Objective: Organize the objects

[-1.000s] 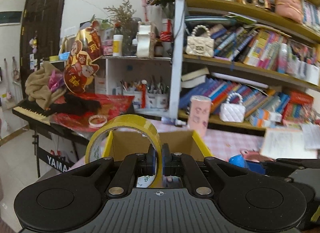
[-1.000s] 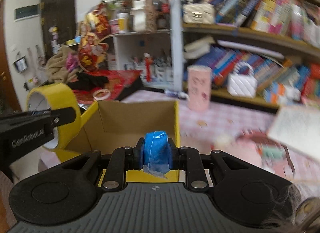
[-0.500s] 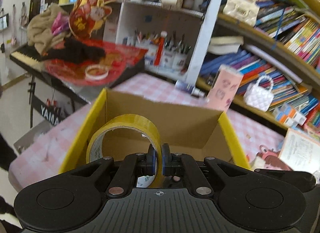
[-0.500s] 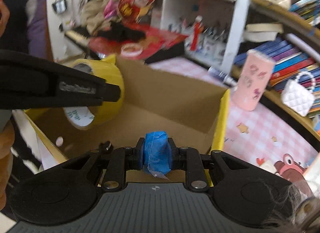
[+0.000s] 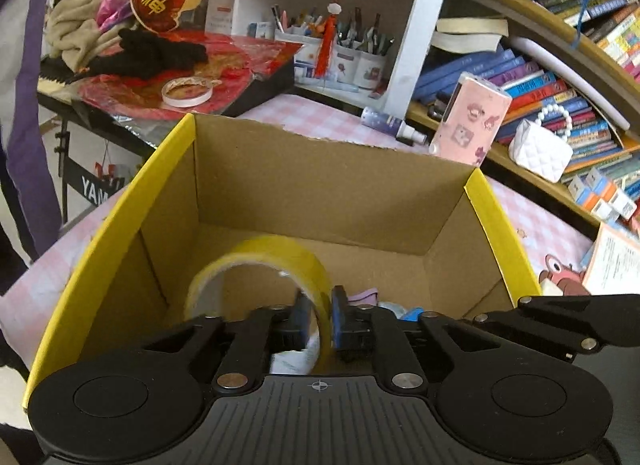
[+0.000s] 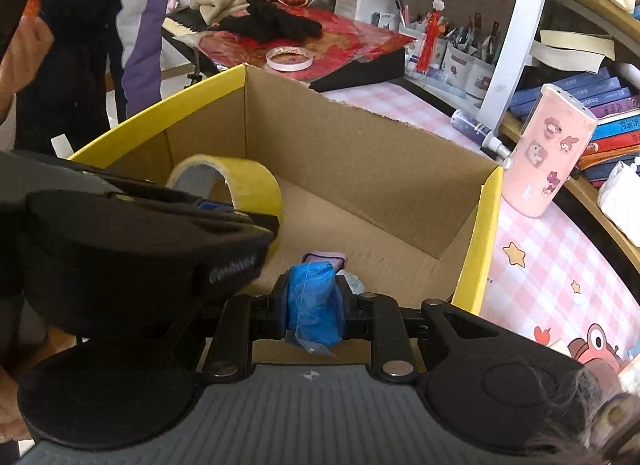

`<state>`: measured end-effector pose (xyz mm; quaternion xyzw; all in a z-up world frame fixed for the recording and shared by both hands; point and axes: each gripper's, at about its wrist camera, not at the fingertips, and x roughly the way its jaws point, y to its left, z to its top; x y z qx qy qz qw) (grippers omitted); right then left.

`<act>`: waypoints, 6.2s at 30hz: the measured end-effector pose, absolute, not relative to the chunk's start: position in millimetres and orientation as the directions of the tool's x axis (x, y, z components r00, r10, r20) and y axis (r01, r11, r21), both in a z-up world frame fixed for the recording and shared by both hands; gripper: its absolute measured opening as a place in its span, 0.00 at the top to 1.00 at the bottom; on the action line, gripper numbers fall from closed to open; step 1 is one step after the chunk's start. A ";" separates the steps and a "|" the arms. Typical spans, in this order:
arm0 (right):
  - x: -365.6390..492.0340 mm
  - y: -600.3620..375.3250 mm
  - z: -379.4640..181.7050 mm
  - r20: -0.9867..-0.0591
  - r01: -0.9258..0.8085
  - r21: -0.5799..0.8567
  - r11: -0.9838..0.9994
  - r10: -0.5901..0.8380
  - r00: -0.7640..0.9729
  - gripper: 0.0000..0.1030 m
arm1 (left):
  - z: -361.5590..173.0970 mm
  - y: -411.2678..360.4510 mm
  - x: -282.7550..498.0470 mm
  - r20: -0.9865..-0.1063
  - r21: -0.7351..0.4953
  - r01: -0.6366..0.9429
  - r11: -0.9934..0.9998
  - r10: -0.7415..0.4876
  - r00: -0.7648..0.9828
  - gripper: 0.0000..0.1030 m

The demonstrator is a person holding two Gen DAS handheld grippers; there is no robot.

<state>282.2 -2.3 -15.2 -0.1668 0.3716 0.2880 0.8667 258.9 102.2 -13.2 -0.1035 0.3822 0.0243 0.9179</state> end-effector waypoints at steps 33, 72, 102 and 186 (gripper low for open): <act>72.8 -114.5 23.4 -0.563 -0.137 0.012 0.990 0.120 0.817 0.72 | 29.1 61.3 47.7 -0.522 -0.052 0.050 0.997 -0.070 0.850 0.33; -7.6 -234.3 -29.3 -0.710 0.304 0.049 0.951 -0.180 0.680 0.64 | -23.6 -59.8 47.1 -0.665 -0.066 0.361 0.930 -0.311 0.679 0.28; 214.0 -293.1 -66.9 -0.697 -0.199 0.021 0.980 0.157 0.700 0.33 | -72.4 -115.1 207.0 -0.753 0.023 0.159 0.987 -0.088 0.652 0.68; 91.2 -62.0 28.2 -0.558 -0.242 0.022 0.970 0.212 0.802 0.47 | 54.7 106.1 54.7 -0.421 -0.098 0.085 0.992 -0.119 0.899 0.73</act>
